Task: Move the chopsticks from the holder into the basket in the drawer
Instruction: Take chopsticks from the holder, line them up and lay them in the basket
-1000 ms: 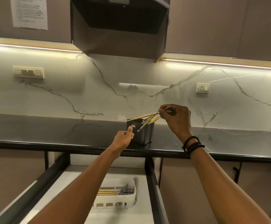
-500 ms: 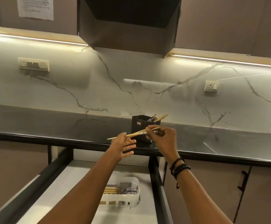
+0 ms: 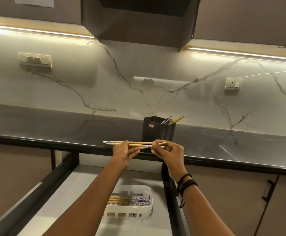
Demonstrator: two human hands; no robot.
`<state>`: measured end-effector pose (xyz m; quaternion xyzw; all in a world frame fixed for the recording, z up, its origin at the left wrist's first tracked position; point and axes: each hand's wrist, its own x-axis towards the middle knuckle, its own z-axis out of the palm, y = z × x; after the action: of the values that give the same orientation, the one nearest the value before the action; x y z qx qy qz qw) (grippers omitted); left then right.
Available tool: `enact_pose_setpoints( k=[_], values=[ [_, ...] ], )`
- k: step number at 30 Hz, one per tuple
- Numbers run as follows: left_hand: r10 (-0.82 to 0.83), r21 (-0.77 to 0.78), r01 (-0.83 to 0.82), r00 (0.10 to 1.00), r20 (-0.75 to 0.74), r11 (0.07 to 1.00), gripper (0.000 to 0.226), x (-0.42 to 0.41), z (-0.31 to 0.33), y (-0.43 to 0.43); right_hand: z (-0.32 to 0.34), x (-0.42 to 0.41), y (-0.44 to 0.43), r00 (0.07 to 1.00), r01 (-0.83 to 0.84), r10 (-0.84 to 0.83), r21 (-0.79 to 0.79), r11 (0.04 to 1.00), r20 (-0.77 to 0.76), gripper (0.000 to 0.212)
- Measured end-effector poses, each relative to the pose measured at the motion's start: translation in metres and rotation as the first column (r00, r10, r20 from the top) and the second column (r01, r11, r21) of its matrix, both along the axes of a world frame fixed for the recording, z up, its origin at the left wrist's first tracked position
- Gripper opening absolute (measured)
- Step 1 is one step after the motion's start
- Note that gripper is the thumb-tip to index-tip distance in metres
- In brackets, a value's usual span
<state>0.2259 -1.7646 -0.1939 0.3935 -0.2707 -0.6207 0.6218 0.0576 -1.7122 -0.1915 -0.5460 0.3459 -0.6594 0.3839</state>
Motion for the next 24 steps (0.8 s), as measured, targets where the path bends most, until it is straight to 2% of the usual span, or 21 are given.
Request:
enact_pose_setpoints(
  k=[6,10,13,19,24],
  values=[
    [-0.043,-0.040,0.041,0.997,-0.061,0.998,0.020,0.000,-0.034,-0.007,-0.026,-0.003,-0.005,0.985,-0.034,0.016,0.103,0.994,0.173,0.030],
    [-0.060,-0.064,0.052,0.989,-0.132,0.997,0.019,0.001,-0.046,-0.012,-0.030,-0.005,-0.010,0.984,-0.023,-0.007,0.165,0.986,0.177,0.021],
    [-0.050,-0.077,0.041,0.991,-0.126,0.996,0.016,0.002,-0.046,-0.015,-0.029,-0.004,-0.013,0.959,-0.014,-0.044,0.204,0.979,0.278,0.014],
    [-0.062,-0.051,0.056,0.989,-0.133,0.997,0.014,0.006,-0.045,-0.011,-0.030,-0.005,-0.015,0.915,-0.030,-0.076,0.256,0.966,0.396,0.010],
    [-0.081,-0.044,0.075,0.986,-0.144,0.996,0.016,0.005,-0.044,-0.007,-0.031,-0.006,-0.016,0.909,-0.018,-0.103,0.285,0.958,0.403,0.011]
  ],
)
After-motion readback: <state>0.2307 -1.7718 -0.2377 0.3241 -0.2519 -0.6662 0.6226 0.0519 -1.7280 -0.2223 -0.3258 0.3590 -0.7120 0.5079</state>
